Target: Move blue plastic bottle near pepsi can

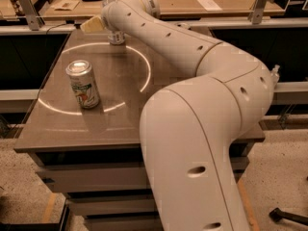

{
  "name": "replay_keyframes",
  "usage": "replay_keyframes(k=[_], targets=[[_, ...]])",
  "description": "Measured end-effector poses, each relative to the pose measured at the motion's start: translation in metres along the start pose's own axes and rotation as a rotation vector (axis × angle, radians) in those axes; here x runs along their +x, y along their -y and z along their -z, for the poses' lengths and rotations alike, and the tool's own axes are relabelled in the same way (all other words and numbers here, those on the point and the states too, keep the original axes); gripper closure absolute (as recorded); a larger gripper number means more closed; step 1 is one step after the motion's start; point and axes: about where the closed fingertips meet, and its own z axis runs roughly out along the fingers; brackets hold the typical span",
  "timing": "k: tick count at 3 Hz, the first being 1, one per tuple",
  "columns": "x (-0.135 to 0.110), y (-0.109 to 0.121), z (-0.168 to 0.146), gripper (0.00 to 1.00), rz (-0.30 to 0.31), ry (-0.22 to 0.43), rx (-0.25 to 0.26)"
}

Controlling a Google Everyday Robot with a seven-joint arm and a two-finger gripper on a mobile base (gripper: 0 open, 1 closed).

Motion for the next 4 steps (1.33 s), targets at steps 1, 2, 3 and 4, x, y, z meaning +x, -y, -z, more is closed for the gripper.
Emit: replay_keyframes(k=[1,2,3,4], targets=[[-0.001,-0.008,-0.008,0.14,0.022,0.025,-0.021],[-0.01,-0.007,-0.006,0.38,0.036,0.086,-0.063],[-0.015,-0.003,0.0,0.6,0.06,0.128,-0.095],[-0.016,0.007,0.009,0.83,0.093,0.152,-0.117]])
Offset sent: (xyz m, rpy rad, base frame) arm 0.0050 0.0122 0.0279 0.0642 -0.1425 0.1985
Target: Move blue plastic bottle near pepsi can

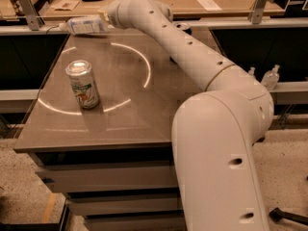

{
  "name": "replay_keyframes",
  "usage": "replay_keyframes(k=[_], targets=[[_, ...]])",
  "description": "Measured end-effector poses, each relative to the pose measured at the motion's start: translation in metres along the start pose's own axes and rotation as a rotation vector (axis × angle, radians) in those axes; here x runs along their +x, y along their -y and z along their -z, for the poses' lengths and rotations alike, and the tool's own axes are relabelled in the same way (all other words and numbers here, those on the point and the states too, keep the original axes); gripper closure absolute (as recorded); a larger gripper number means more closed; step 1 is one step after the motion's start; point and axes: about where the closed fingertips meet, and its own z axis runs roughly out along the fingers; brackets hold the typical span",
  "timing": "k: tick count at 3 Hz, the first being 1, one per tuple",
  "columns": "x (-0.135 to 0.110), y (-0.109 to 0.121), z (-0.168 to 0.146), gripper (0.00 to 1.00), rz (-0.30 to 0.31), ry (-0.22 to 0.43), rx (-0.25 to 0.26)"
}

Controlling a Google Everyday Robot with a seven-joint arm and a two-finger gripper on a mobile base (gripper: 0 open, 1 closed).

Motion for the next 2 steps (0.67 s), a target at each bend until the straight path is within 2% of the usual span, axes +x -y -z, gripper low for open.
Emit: replay_keyframes(k=[1,2], targets=[[-0.0042,0.014,0.0127,0.83,0.014,-0.012,-0.019],[-0.0033,0.0111,0.0109,0.59,0.014,-0.016,-0.026]])
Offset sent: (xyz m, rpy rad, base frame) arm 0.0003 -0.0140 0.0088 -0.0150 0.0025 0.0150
